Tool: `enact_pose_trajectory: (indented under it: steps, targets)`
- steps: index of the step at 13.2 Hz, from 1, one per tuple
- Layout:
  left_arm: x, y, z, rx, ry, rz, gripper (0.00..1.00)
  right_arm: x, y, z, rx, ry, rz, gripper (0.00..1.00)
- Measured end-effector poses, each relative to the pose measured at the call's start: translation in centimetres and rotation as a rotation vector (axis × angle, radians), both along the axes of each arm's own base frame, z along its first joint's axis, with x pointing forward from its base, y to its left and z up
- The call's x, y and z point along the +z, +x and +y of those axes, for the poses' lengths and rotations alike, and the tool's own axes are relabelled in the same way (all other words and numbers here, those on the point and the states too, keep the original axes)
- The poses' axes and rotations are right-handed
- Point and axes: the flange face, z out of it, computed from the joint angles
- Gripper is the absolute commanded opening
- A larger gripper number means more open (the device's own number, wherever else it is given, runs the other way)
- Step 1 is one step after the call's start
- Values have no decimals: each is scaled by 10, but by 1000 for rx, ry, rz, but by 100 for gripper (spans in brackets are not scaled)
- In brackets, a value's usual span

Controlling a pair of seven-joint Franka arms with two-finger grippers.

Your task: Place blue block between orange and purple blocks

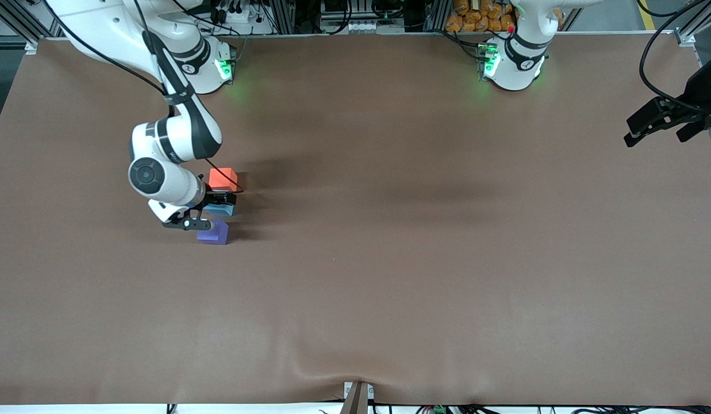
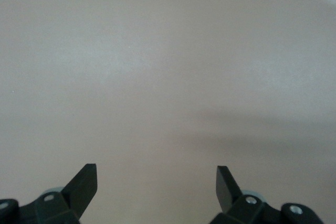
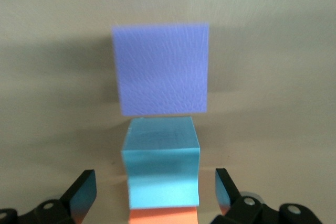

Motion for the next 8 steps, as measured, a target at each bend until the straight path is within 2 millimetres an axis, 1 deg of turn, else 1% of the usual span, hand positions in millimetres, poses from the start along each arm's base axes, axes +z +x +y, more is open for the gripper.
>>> enact_pose_trajectory:
  steps: [3,5,6,8]
  targets:
    - [0,0,-1,-2,0,0,100,80,45,7,-2,12,-39,100]
    - [1,0,-2,-3,0,-3,100,130,66,8,-7,21,-82,100]
    - [1,0,-2,-3,0,-4,100,153,75,5,-12,25,-101,100]
    - [2,0,-2,-3,0,-5,100,192,87,-10,-36,29,-128,100]
